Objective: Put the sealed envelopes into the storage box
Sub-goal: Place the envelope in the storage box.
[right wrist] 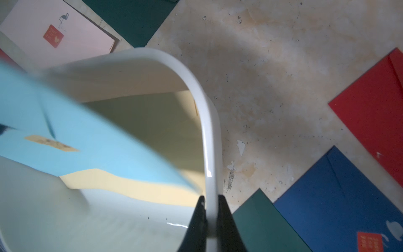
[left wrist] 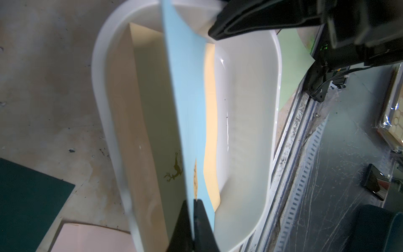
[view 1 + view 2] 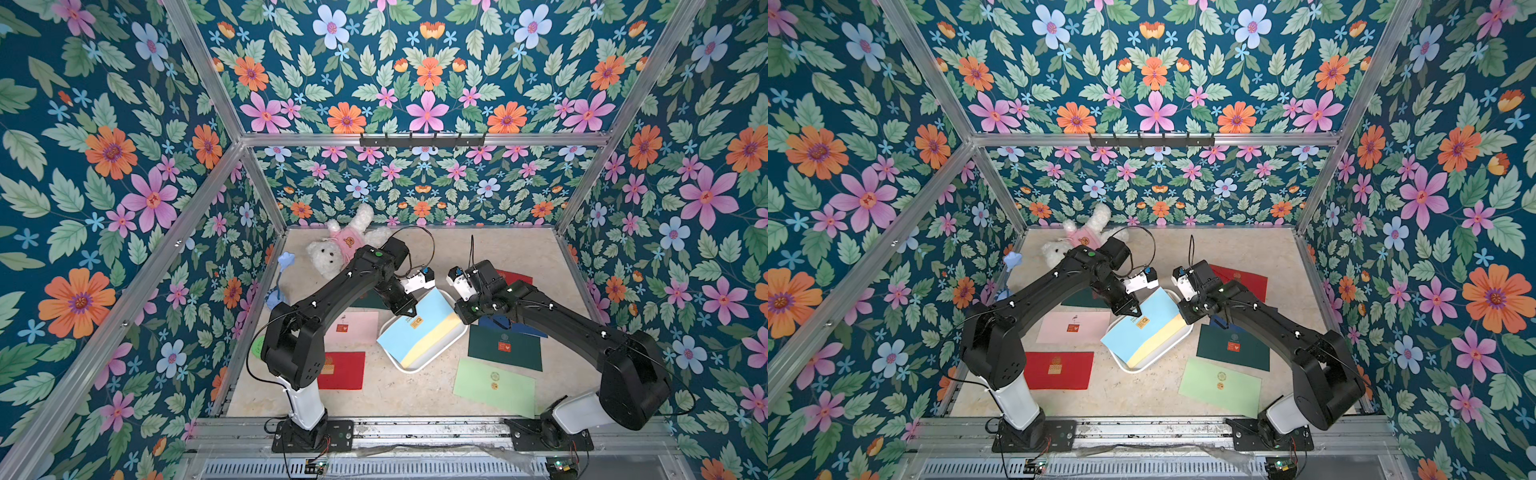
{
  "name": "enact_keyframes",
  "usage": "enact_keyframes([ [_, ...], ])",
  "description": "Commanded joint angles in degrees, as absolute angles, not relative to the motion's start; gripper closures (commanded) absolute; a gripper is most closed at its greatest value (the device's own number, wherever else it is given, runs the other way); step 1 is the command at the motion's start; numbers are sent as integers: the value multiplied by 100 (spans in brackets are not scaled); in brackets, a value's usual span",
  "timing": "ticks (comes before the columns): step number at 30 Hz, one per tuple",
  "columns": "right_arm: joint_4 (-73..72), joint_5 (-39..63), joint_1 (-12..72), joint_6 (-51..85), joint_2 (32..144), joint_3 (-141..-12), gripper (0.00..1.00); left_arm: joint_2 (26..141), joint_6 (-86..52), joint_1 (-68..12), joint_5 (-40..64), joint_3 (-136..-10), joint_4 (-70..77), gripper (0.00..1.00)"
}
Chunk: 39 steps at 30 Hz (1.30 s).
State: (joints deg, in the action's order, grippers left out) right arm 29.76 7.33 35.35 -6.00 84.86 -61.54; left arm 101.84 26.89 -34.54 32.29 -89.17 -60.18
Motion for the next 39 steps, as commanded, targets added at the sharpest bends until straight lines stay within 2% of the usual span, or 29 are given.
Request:
enact_keyframes([
  [1,2813,703,3533,-510,8356,-6097,100,10217,2654,-3445,2998,-9020,-6263,100],
  [23,2393,1014,3606,-334,8141,-6029,100,10513,2708,-3700,3437,-8980,-6084,100],
  [27,2386,1046,3610,-325,8164,-6029,100,10403,2625,-3700,3215,-8993,-5923,87],
  [30,2394,1084,3607,-308,8205,-6007,100,10328,2477,-3683,3073,-9087,-5771,69],
  [35,2372,1081,3619,-282,8235,-5950,100,10271,2343,-3596,3061,-9350,-5717,63],
  [39,2321,1020,3622,-197,8252,-5907,100,10141,2069,-3484,2852,-9420,-5494,63],
])
